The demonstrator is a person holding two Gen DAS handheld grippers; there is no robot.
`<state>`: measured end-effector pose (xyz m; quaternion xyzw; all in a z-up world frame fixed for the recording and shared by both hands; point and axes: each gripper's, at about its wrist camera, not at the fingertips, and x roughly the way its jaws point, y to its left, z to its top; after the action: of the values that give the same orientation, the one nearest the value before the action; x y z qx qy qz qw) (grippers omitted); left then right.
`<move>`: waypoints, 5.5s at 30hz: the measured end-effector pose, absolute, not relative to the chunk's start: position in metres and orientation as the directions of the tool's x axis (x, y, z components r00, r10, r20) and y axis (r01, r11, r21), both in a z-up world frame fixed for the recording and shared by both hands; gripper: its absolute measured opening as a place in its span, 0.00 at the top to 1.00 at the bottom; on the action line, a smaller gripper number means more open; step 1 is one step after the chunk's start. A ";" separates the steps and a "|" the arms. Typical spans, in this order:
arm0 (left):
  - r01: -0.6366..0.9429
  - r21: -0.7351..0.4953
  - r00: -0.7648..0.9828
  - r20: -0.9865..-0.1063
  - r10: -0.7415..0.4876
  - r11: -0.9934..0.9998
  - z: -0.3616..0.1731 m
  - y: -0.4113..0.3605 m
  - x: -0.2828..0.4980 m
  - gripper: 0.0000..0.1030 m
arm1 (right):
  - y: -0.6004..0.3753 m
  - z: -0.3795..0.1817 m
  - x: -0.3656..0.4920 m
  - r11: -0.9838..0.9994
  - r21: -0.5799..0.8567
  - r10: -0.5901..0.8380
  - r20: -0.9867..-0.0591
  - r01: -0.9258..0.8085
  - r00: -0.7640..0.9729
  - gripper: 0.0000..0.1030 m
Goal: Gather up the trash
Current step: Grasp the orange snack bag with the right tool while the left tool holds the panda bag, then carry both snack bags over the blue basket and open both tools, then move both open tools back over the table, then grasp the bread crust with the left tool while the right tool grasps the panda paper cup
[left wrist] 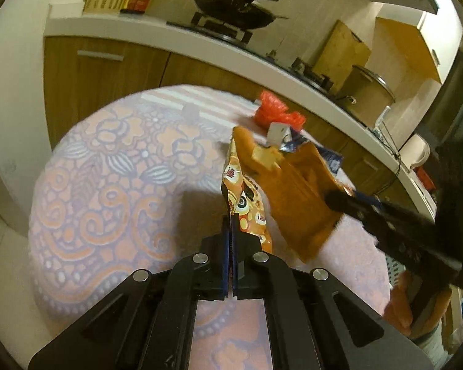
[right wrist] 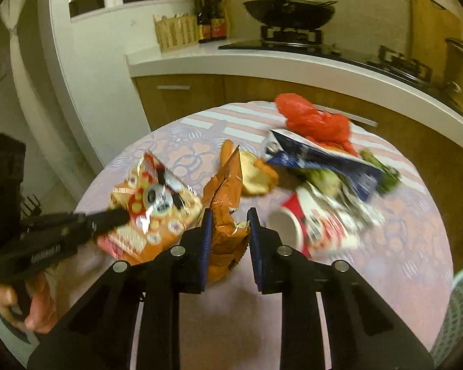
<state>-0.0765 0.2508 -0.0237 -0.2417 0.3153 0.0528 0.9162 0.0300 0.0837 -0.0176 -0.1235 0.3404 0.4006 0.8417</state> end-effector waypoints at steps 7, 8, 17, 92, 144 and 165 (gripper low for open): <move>-0.186 -0.422 0.817 -0.568 -0.100 0.887 -0.008 0.229 -0.078 1.00 | 0.001 -0.030 0.025 0.759 0.152 0.525 -0.719 -0.633 0.456 0.81; -0.179 -0.420 0.814 -0.571 -0.105 0.890 -0.009 0.225 -0.077 1.00 | -0.007 -0.035 0.027 0.773 0.157 0.510 -0.730 -0.614 0.455 0.80; -0.138 -0.410 0.807 -0.574 -0.137 0.901 -0.007 0.200 -0.069 1.00 | -0.034 -0.051 0.039 0.805 0.207 0.501 -0.740 -0.556 0.449 0.22; 0.363 -0.351 0.584 -0.636 -0.505 0.863 -0.017 -0.088 0.125 0.59 | -0.321 -0.060 0.113 0.972 0.223 0.126 -0.771 0.079 0.625 0.29; -0.279 -0.421 0.754 -0.653 -0.075 0.863 -0.044 0.251 0.063 0.57 | -0.032 -0.043 0.093 0.899 0.028 0.305 -0.756 -0.438 0.579 0.40; -0.301 -0.381 0.744 -0.667 -0.035 0.874 -0.047 0.247 0.066 0.95 | 0.039 -0.070 0.108 0.863 0.176 0.417 -0.778 -0.474 0.470 0.36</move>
<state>0.0660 0.2473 -0.0472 -0.2396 0.3501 0.0737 0.9026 0.1075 0.0389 -0.0705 -0.0322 0.4443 0.2600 0.8567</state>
